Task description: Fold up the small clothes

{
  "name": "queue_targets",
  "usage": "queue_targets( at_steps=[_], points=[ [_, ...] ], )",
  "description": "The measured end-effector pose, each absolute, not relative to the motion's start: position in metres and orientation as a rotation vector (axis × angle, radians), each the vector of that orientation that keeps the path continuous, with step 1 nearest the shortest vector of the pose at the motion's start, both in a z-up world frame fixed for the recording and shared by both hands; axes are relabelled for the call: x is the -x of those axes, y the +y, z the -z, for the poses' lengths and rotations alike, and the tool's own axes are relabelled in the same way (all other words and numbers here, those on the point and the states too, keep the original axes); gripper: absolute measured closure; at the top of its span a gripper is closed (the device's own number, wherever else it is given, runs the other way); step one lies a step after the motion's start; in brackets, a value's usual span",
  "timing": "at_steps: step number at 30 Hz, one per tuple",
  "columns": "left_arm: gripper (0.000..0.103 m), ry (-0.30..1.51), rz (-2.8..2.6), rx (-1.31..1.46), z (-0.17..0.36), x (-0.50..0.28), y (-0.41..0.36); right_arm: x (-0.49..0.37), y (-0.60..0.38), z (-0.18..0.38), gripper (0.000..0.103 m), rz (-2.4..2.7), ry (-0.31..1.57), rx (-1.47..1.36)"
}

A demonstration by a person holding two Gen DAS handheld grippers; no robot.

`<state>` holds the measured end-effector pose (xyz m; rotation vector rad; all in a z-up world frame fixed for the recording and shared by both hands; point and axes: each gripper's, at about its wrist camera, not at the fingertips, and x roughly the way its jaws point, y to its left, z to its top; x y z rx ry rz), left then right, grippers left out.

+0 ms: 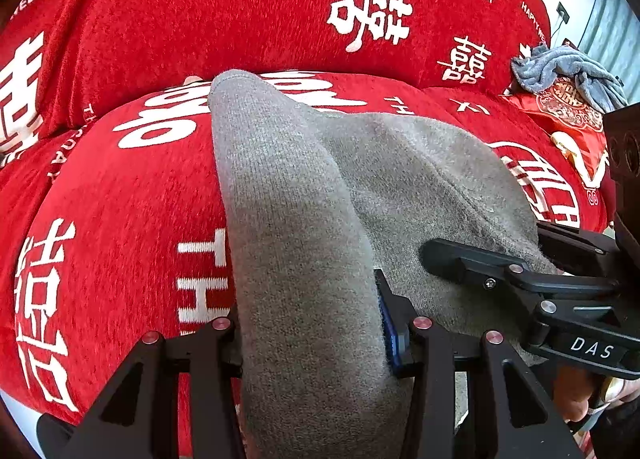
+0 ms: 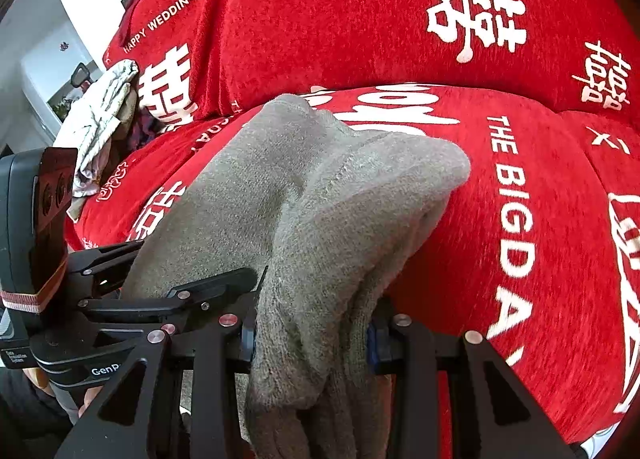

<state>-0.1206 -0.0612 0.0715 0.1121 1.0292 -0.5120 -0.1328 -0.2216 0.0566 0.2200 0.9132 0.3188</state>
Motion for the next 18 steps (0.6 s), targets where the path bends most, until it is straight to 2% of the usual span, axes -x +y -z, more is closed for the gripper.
queue_targets(
  at_steps=[8, 11, 13, 14, 18],
  points=[
    [0.054, 1.026, 0.51, -0.108, -0.059, 0.129, -0.053, 0.141, -0.218, -0.046, 0.063, -0.321, 0.925, -0.22],
    [0.042, 1.035, 0.498, -0.09, -0.053, 0.129, -0.044, 0.14, -0.226, -0.036, 0.062, -0.32, 0.947, -0.25],
    [0.023, 1.025, 0.471, -0.09, -0.053, 0.13, -0.034, 0.139, -0.235, -0.03, 0.057, -0.32, 0.968, -0.295],
    [0.022, 1.018, 0.46, -0.09, -0.054, 0.131, -0.029, 0.139, -0.241, -0.027, 0.052, -0.312, 0.977, -0.316],
    [0.022, 0.991, 0.441, -0.067, -0.069, 0.134, -0.009, 0.148, -0.259, -0.038, 0.049, -0.246, 0.932, -0.344]
  ],
)
